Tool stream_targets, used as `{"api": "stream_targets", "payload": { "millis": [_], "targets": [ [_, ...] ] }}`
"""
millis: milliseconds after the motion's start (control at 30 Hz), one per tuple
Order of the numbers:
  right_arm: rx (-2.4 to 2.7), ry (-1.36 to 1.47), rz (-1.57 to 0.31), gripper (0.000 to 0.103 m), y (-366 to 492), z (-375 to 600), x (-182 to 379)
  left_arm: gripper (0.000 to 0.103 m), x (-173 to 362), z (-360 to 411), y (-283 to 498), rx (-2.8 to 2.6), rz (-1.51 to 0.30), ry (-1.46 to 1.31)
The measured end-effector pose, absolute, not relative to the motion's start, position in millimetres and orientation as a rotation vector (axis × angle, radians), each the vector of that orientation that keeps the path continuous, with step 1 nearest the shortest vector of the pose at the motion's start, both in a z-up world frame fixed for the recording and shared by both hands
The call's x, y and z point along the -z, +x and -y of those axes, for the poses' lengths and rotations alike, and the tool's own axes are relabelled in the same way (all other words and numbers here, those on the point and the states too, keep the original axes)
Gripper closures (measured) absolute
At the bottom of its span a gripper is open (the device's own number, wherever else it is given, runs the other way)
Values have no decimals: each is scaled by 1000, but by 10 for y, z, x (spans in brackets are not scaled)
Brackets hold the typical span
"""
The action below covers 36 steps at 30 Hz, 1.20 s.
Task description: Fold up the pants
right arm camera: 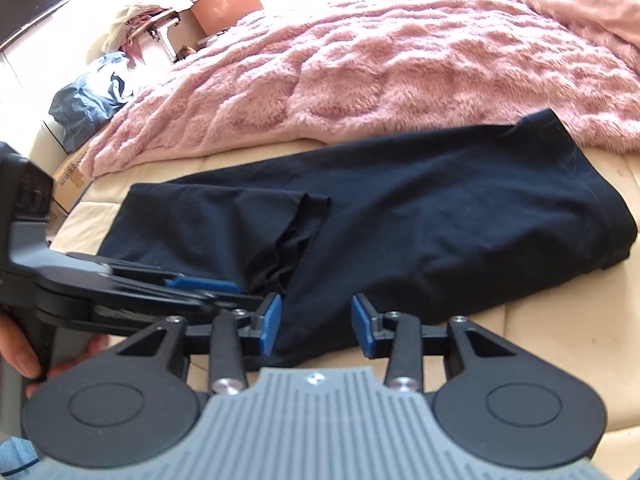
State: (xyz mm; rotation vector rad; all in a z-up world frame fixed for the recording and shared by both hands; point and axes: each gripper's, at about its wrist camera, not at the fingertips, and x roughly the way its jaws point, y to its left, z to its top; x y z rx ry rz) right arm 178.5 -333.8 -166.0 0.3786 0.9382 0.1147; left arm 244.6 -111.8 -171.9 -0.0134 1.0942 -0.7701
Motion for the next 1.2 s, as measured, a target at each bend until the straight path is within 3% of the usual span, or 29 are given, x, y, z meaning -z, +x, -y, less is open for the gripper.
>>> {"api": "stream_targets", "payload": {
  "millis": [400,433,500,533,733,933,1000,1033,1067,1100,1200],
  "targets": [
    [-149,527,-942,74,2619,3122,2020,45,1504,93,2957,386,-956,-24],
    [-142,547,-951,80,2674,3121,2079,45,1521,23,2991,374,-957,-36],
    [-158,595,-956,100,2736,3121,2155,45,1548,-87,3007,360,-961,-51],
    [-169,608,-947,103,2738,3114,2147,45,1560,-111,3025,354,-962,-56],
    [-115,548,-871,103,2577,3166,1788,45,1634,32,3079,402,-957,-48],
    [-86,579,-982,103,2677,3219,2161,45,1898,308,3079,445,-1025,42],
    [-79,596,-993,99,2628,3227,2165,45,1946,339,3044,458,-1033,64],
    [-71,595,-980,91,2572,3249,2131,45,1952,346,3031,459,-1030,73],
    [-71,605,-966,73,2510,3290,2093,45,1950,348,3017,461,-1025,79],
    [-78,627,-957,66,2446,3332,2063,45,1948,346,3012,464,-1026,78],
    [-102,711,-975,63,2341,3389,2088,45,1953,342,3018,459,-1025,69]
  ]
}}
